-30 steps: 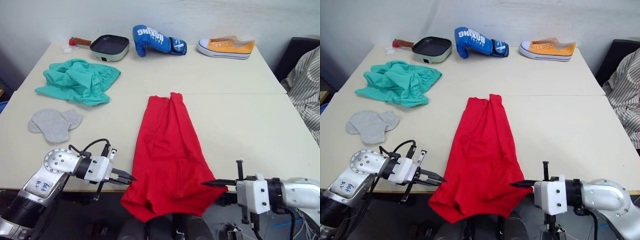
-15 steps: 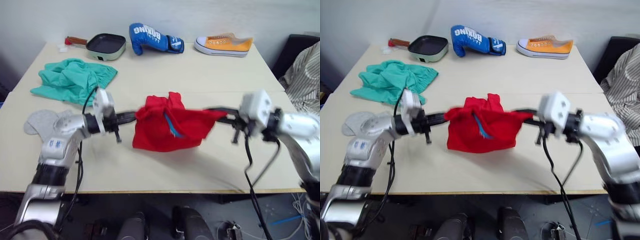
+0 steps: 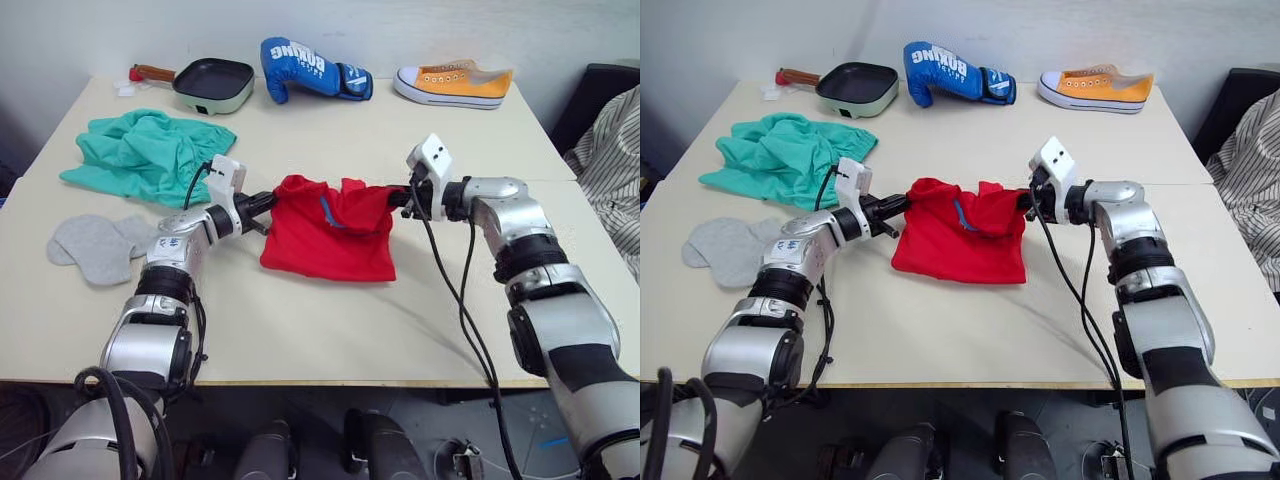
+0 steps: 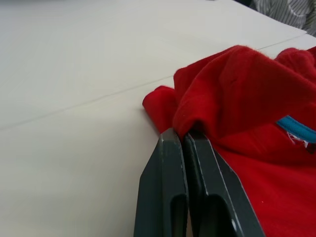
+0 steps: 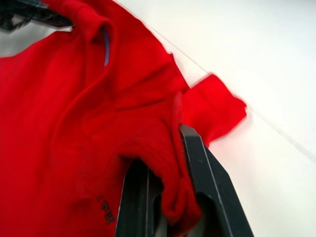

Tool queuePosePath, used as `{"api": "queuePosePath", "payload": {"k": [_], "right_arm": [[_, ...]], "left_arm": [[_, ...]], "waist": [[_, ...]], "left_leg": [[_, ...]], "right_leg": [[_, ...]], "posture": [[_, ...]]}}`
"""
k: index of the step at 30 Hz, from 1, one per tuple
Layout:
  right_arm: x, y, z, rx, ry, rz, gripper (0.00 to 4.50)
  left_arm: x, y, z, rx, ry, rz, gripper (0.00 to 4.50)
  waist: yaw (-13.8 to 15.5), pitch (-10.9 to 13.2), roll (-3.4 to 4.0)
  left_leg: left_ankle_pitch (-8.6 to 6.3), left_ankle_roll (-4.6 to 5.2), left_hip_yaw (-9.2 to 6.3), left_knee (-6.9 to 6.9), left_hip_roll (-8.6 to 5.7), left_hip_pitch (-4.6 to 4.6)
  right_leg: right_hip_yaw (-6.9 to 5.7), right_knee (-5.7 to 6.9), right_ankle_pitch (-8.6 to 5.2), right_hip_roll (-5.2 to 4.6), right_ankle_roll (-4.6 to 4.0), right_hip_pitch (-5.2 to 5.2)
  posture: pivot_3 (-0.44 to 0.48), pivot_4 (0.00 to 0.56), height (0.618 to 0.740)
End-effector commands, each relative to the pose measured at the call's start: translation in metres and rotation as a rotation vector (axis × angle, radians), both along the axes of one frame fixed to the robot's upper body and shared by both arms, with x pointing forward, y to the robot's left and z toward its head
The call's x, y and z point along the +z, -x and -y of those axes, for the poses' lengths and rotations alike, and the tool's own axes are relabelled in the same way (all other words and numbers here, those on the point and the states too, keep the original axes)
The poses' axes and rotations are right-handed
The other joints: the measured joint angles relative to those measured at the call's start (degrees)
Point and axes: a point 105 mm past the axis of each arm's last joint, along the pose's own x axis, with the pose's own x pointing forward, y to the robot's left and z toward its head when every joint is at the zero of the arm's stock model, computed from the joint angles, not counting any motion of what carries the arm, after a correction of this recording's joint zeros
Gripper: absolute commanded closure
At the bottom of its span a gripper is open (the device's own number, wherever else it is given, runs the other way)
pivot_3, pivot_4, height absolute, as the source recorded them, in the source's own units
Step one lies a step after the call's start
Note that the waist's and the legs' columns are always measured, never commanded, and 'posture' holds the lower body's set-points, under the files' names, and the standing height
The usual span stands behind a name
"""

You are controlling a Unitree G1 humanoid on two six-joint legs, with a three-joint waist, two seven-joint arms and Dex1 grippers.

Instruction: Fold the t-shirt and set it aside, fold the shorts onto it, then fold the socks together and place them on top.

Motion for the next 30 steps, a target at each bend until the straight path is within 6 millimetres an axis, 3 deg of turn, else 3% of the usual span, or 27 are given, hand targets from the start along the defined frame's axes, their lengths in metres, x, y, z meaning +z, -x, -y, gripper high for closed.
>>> {"api": "queuePosePath", "payload": {"k": [1,3,6,10,14,17,19,21,24,27,30], "right_arm": [[-0.009,-0.006,0.007,-0.148,-0.105,-0.162,4.5],[-0.014,-0.008,0.009,-0.213,-0.15,-0.208,4.5],[-0.014,-0.013,0.016,-0.322,-0.25,-0.253,3.71],[-0.007,-0.016,0.021,-0.392,-0.373,-0.296,2.41],[0.006,-0.017,0.032,-0.443,-0.482,-0.324,0.97],[0.015,-0.015,0.041,-0.422,-0.39,-0.269,0.01],[0.027,-0.009,0.04,-0.319,-0.257,-0.151,0.0],[0.038,0.006,0.038,-0.234,-0.194,-0.088,0.0],[0.035,0.052,0.032,-0.068,0.073,0.184,0.0],[0.009,0.108,0.014,0.138,0.286,0.351,0.0],[-0.019,0.133,0.004,0.221,0.435,0.447,0.0]], "left_arm": [[0.005,-0.005,0.007,0.008,0.013,-0.021,4.49],[-0.001,-0.008,0.005,0.047,0.021,-0.072,4.49],[-0.006,-0.01,0.001,0.095,0.064,-0.15,4.5],[-0.004,-0.014,-0.011,0.181,0.168,-0.217,3.57],[0.003,-0.016,-0.022,0.228,0.252,-0.254,2.29],[0.015,-0.015,-0.029,0.208,0.268,-0.241,1.38],[0.029,-0.011,-0.029,0.138,0.258,-0.208,0.74],[0.042,-0.004,-0.032,0.05,0.195,-0.15,0.11],[0.057,0.024,-0.032,-0.17,-0.066,0.074,0.05],[0.041,0.075,-0.021,-0.458,-0.359,0.241,0.05],[0.021,0.096,-0.017,-0.548,-0.513,0.283,0.05]], "waist": [[-0.1,0.0,0.0],[-0.1,0.0,0.0],[-0.3,0.0,0.0],[-0.6,0.0,0.0],[-1.4,0.0,0.0],[-1.5,0.0,0.0],[-1.6,0.0,0.0],[-1.5,0.0,0.0],[-1.3,0.0,0.08],[-1.3,-0.1,0.15],[-1.0,-0.1,0.14]], "left_leg": [[0.0,0.0,-0.01,0.0,0.0,0.0],[0.0,0.0,0.0,0.01,0.0,0.0],[0.01,-0.03,0.02,-0.01,0.0,0.0],[0.0,-0.05,0.02,-0.02,0.0,0.0],[0.02,-0.09,0.02,-0.04,0.0,0.0],[0.04,-0.14,0.05,-0.1,0.0,0.01],[0.05,-0.15,0.15,-0.13,0.0,0.01],[0.05,-0.15,0.35,-0.14,-0.06,-0.14],[0.05,-0.18,0.27,-0.02,-0.06,-0.5],[-0.08,-0.41,0.01,-0.09,-0.05,-0.53],[-0.1,-0.37,0.17,0.06,-0.12,-0.63]], "right_leg": [[0.0,0.0,0.0,-0.01,0.0,0.0],[0.01,0.02,0.0,-0.01,0.0,-0.01],[0.05,0.06,0.0,-0.02,0.0,-0.06],[0.06,0.08,0.0,-0.02,0.0,-0.08],[0.07,0.1,0.0,-0.02,0.0,-0.09],[0.11,0.15,0.0,-0.01,0.0,-0.16],[0.19,0.21,0.0,0.0,0.0,-0.26],[0.35,0.47,0.0,-0.01,0.0,-0.64],[0.31,0.76,0.0,0.0,0.0,-1.05],[0.29,1.07,0.0,0.05,-0.01,-1.27],[0.27,0.75,-0.01,0.05,-0.01,-1.18]], "posture": [[0.0,0.15,0.74],[0.0,0.15,0.74],[0.0,0.15,0.74],[0.0,0.15,0.74],[0.0,0.15,0.74],[0.0,0.15,0.74],[0.0,0.15,0.74],[0.0,0.15,0.74],[0.0,0.15,0.74],[0.0,0.15,0.74],[0.0,0.15,0.74]]}}
